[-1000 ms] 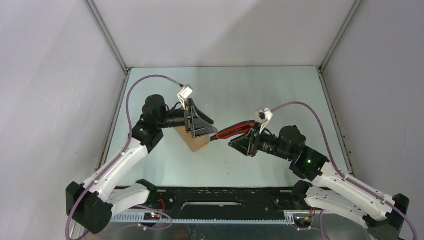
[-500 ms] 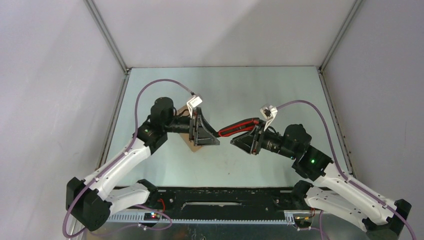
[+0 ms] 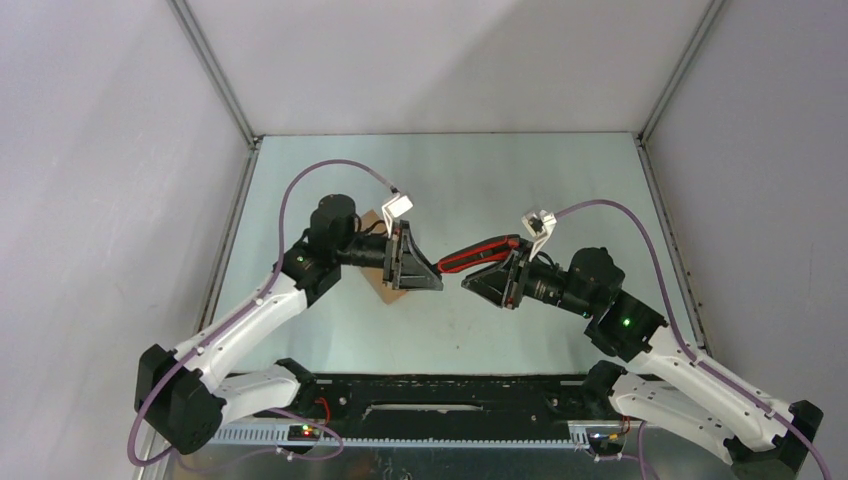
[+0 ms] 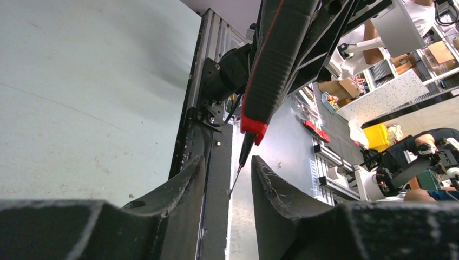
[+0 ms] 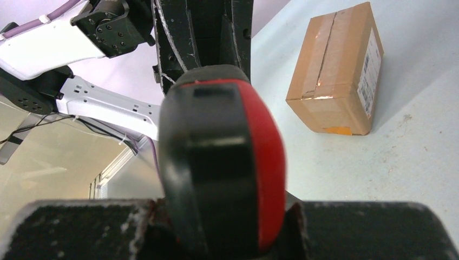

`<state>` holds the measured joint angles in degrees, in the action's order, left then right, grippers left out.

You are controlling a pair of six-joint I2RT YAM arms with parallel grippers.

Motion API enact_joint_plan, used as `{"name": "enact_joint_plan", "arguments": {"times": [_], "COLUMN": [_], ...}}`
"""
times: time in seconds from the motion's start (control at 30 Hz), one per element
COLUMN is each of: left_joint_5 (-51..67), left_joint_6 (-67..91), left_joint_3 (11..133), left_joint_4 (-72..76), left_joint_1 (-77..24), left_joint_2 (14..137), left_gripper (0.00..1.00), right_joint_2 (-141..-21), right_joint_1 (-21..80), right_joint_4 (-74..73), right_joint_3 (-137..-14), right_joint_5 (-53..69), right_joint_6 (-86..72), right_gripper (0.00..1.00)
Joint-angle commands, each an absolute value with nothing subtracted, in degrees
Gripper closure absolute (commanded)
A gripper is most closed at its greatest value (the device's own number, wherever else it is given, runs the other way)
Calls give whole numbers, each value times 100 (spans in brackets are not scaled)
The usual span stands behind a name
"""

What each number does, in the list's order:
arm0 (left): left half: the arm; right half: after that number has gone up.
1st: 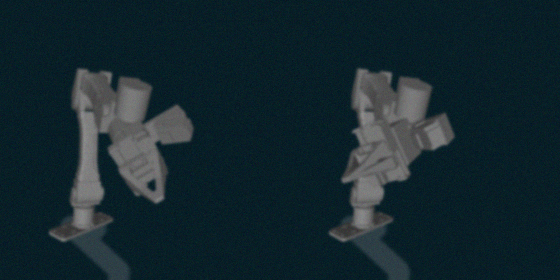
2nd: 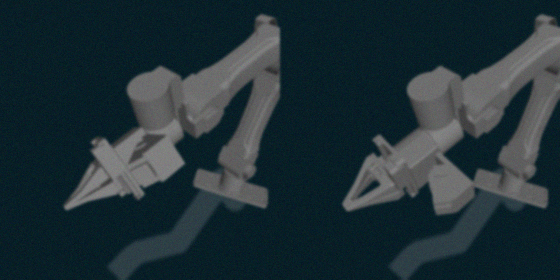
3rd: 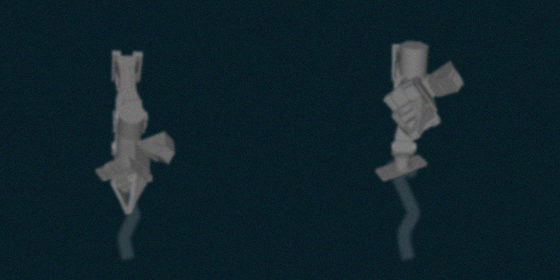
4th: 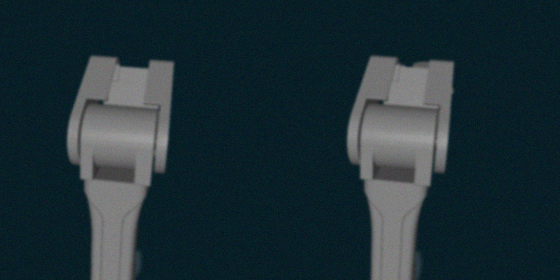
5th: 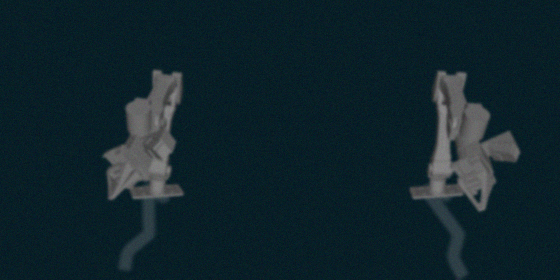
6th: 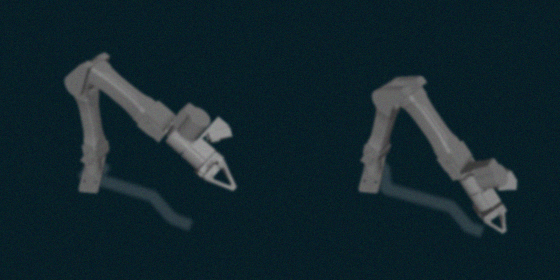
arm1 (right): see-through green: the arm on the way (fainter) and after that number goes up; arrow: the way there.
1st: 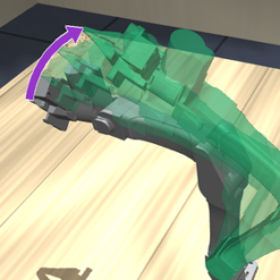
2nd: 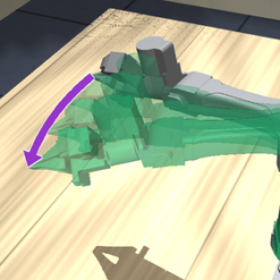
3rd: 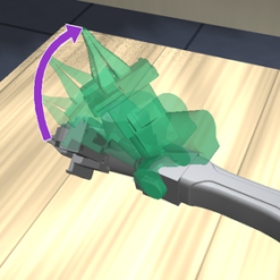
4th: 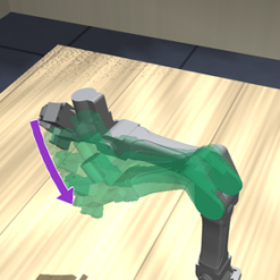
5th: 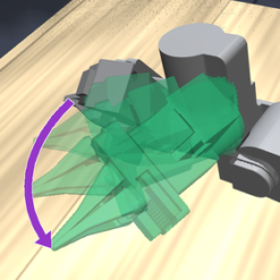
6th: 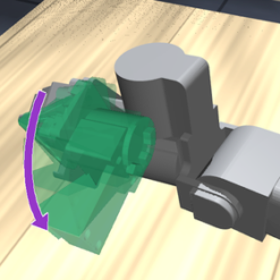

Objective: Unpack the express box

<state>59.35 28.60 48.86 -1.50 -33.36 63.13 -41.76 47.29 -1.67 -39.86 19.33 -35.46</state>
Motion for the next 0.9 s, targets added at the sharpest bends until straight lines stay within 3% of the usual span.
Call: {"name": "enact_joint_plan", "arguments": {"times": [0.0,0.2,0.27,0.33,0.4,0.43,0.47,0.57,0.63,0.77,0.87], "left_joint_5": [6134,6238,6213,6171,6126,6112,6109,6042,5980,5845,5776], "left_joint_6": [3035,3346,3340,3512,3680,3792,3936,4744,5381,6299,6603], "left_joint_3": [5151,5151,5159,5068,5003,4956,4879,4606,4425,4228,4149], "left_joint_4": [348,800,806,1029,1262,1396,1635,2737,3619,4892,5309], "left_joint_1": [-3371,-3458,-3501,-3544,-3559,-3559,-3559,-3560,-3579,-3599,-3629], "left_joint_2": [6270,6301,6318,6324,6345,6353,6360,6403,6528,6797,6925], "left_gripper": [60,55,59,72,98,100,100,100,100,100,100], "right_joint_2": [-4117,-4197,-4223,-4244,-4280,-4300,-4302,-4197,-4182,-4205,-4214], "right_joint_1": [4696,4694,4693,4687,4666,4642,4619,4598,4650,4819,4867], "right_joint_4": [23,18,57,108,150,176,196,325,524,827,1219], "right_joint_3": [-4280,-4280,-4280,-4280,-4280,-4280,-4280,-4280,-4264,-4237,-4124], "right_joint_5": [2008,2013,2017,2039,2053,2064,2050,1680,1366,536,46], "right_joint_6": [-3540,-3513,-3524,-3541,-3575,-3615,-3668,-3896,-4022,-4129,-4302], "right_gripper": [100,100,100,100,100,96,81,23,3,0,4]}}
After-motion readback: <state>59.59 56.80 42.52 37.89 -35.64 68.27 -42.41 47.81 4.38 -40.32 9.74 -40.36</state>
